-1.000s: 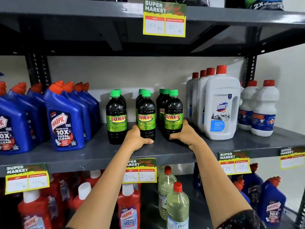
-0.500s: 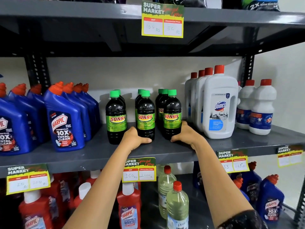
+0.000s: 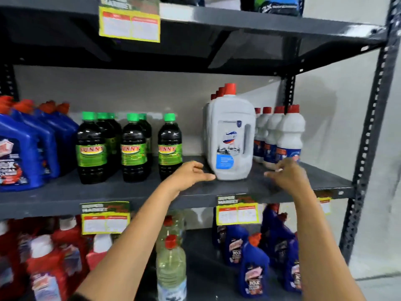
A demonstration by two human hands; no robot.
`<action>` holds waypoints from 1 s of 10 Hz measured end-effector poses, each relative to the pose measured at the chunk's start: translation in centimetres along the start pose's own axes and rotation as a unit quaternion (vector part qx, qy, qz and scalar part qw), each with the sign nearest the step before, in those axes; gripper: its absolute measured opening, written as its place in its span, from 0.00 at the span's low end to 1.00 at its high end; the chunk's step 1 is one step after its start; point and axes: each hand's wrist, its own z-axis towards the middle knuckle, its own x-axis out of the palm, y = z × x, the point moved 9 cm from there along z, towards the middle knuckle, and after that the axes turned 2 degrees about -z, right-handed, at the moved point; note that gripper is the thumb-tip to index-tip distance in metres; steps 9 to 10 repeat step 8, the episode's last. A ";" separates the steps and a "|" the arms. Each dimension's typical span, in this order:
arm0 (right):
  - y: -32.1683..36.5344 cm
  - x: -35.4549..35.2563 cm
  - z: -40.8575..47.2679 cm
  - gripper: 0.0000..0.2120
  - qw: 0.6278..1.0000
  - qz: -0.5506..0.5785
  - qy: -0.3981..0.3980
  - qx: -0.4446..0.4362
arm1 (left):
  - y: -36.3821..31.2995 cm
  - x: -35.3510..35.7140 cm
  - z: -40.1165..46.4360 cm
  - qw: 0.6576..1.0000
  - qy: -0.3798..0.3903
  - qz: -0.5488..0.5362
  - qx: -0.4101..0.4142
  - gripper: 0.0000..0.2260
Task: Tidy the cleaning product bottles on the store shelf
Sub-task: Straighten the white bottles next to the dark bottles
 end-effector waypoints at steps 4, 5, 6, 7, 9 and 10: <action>-5.1 -0.8 5.5 0.40 0.997 0.024 -0.047 0.048 | -1.4 4.4 5.4 0.995 0.017 -0.093 -0.011 0.20; -5.5 -0.5 5.6 0.38 0.997 0.041 -0.049 0.053 | -1.2 4.5 5.4 0.995 0.013 -0.099 -0.020 0.19; -5.6 -0.7 5.5 0.38 0.997 0.041 -0.038 0.062 | -1.4 4.4 5.1 0.994 0.011 -0.103 -0.026 0.19; -5.4 -0.2 5.5 0.38 0.998 0.028 -0.016 0.063 | -1.1 4.2 5.1 0.994 0.019 -0.102 -0.024 0.21; -5.6 -0.9 5.2 0.41 0.997 0.022 0.010 0.073 | -0.7 3.8 4.7 0.997 0.015 -0.068 -0.027 0.25; -5.6 -0.9 5.2 0.41 0.997 0.022 0.010 0.073 | -0.7 3.8 4.7 0.997 0.015 -0.068 -0.027 0.25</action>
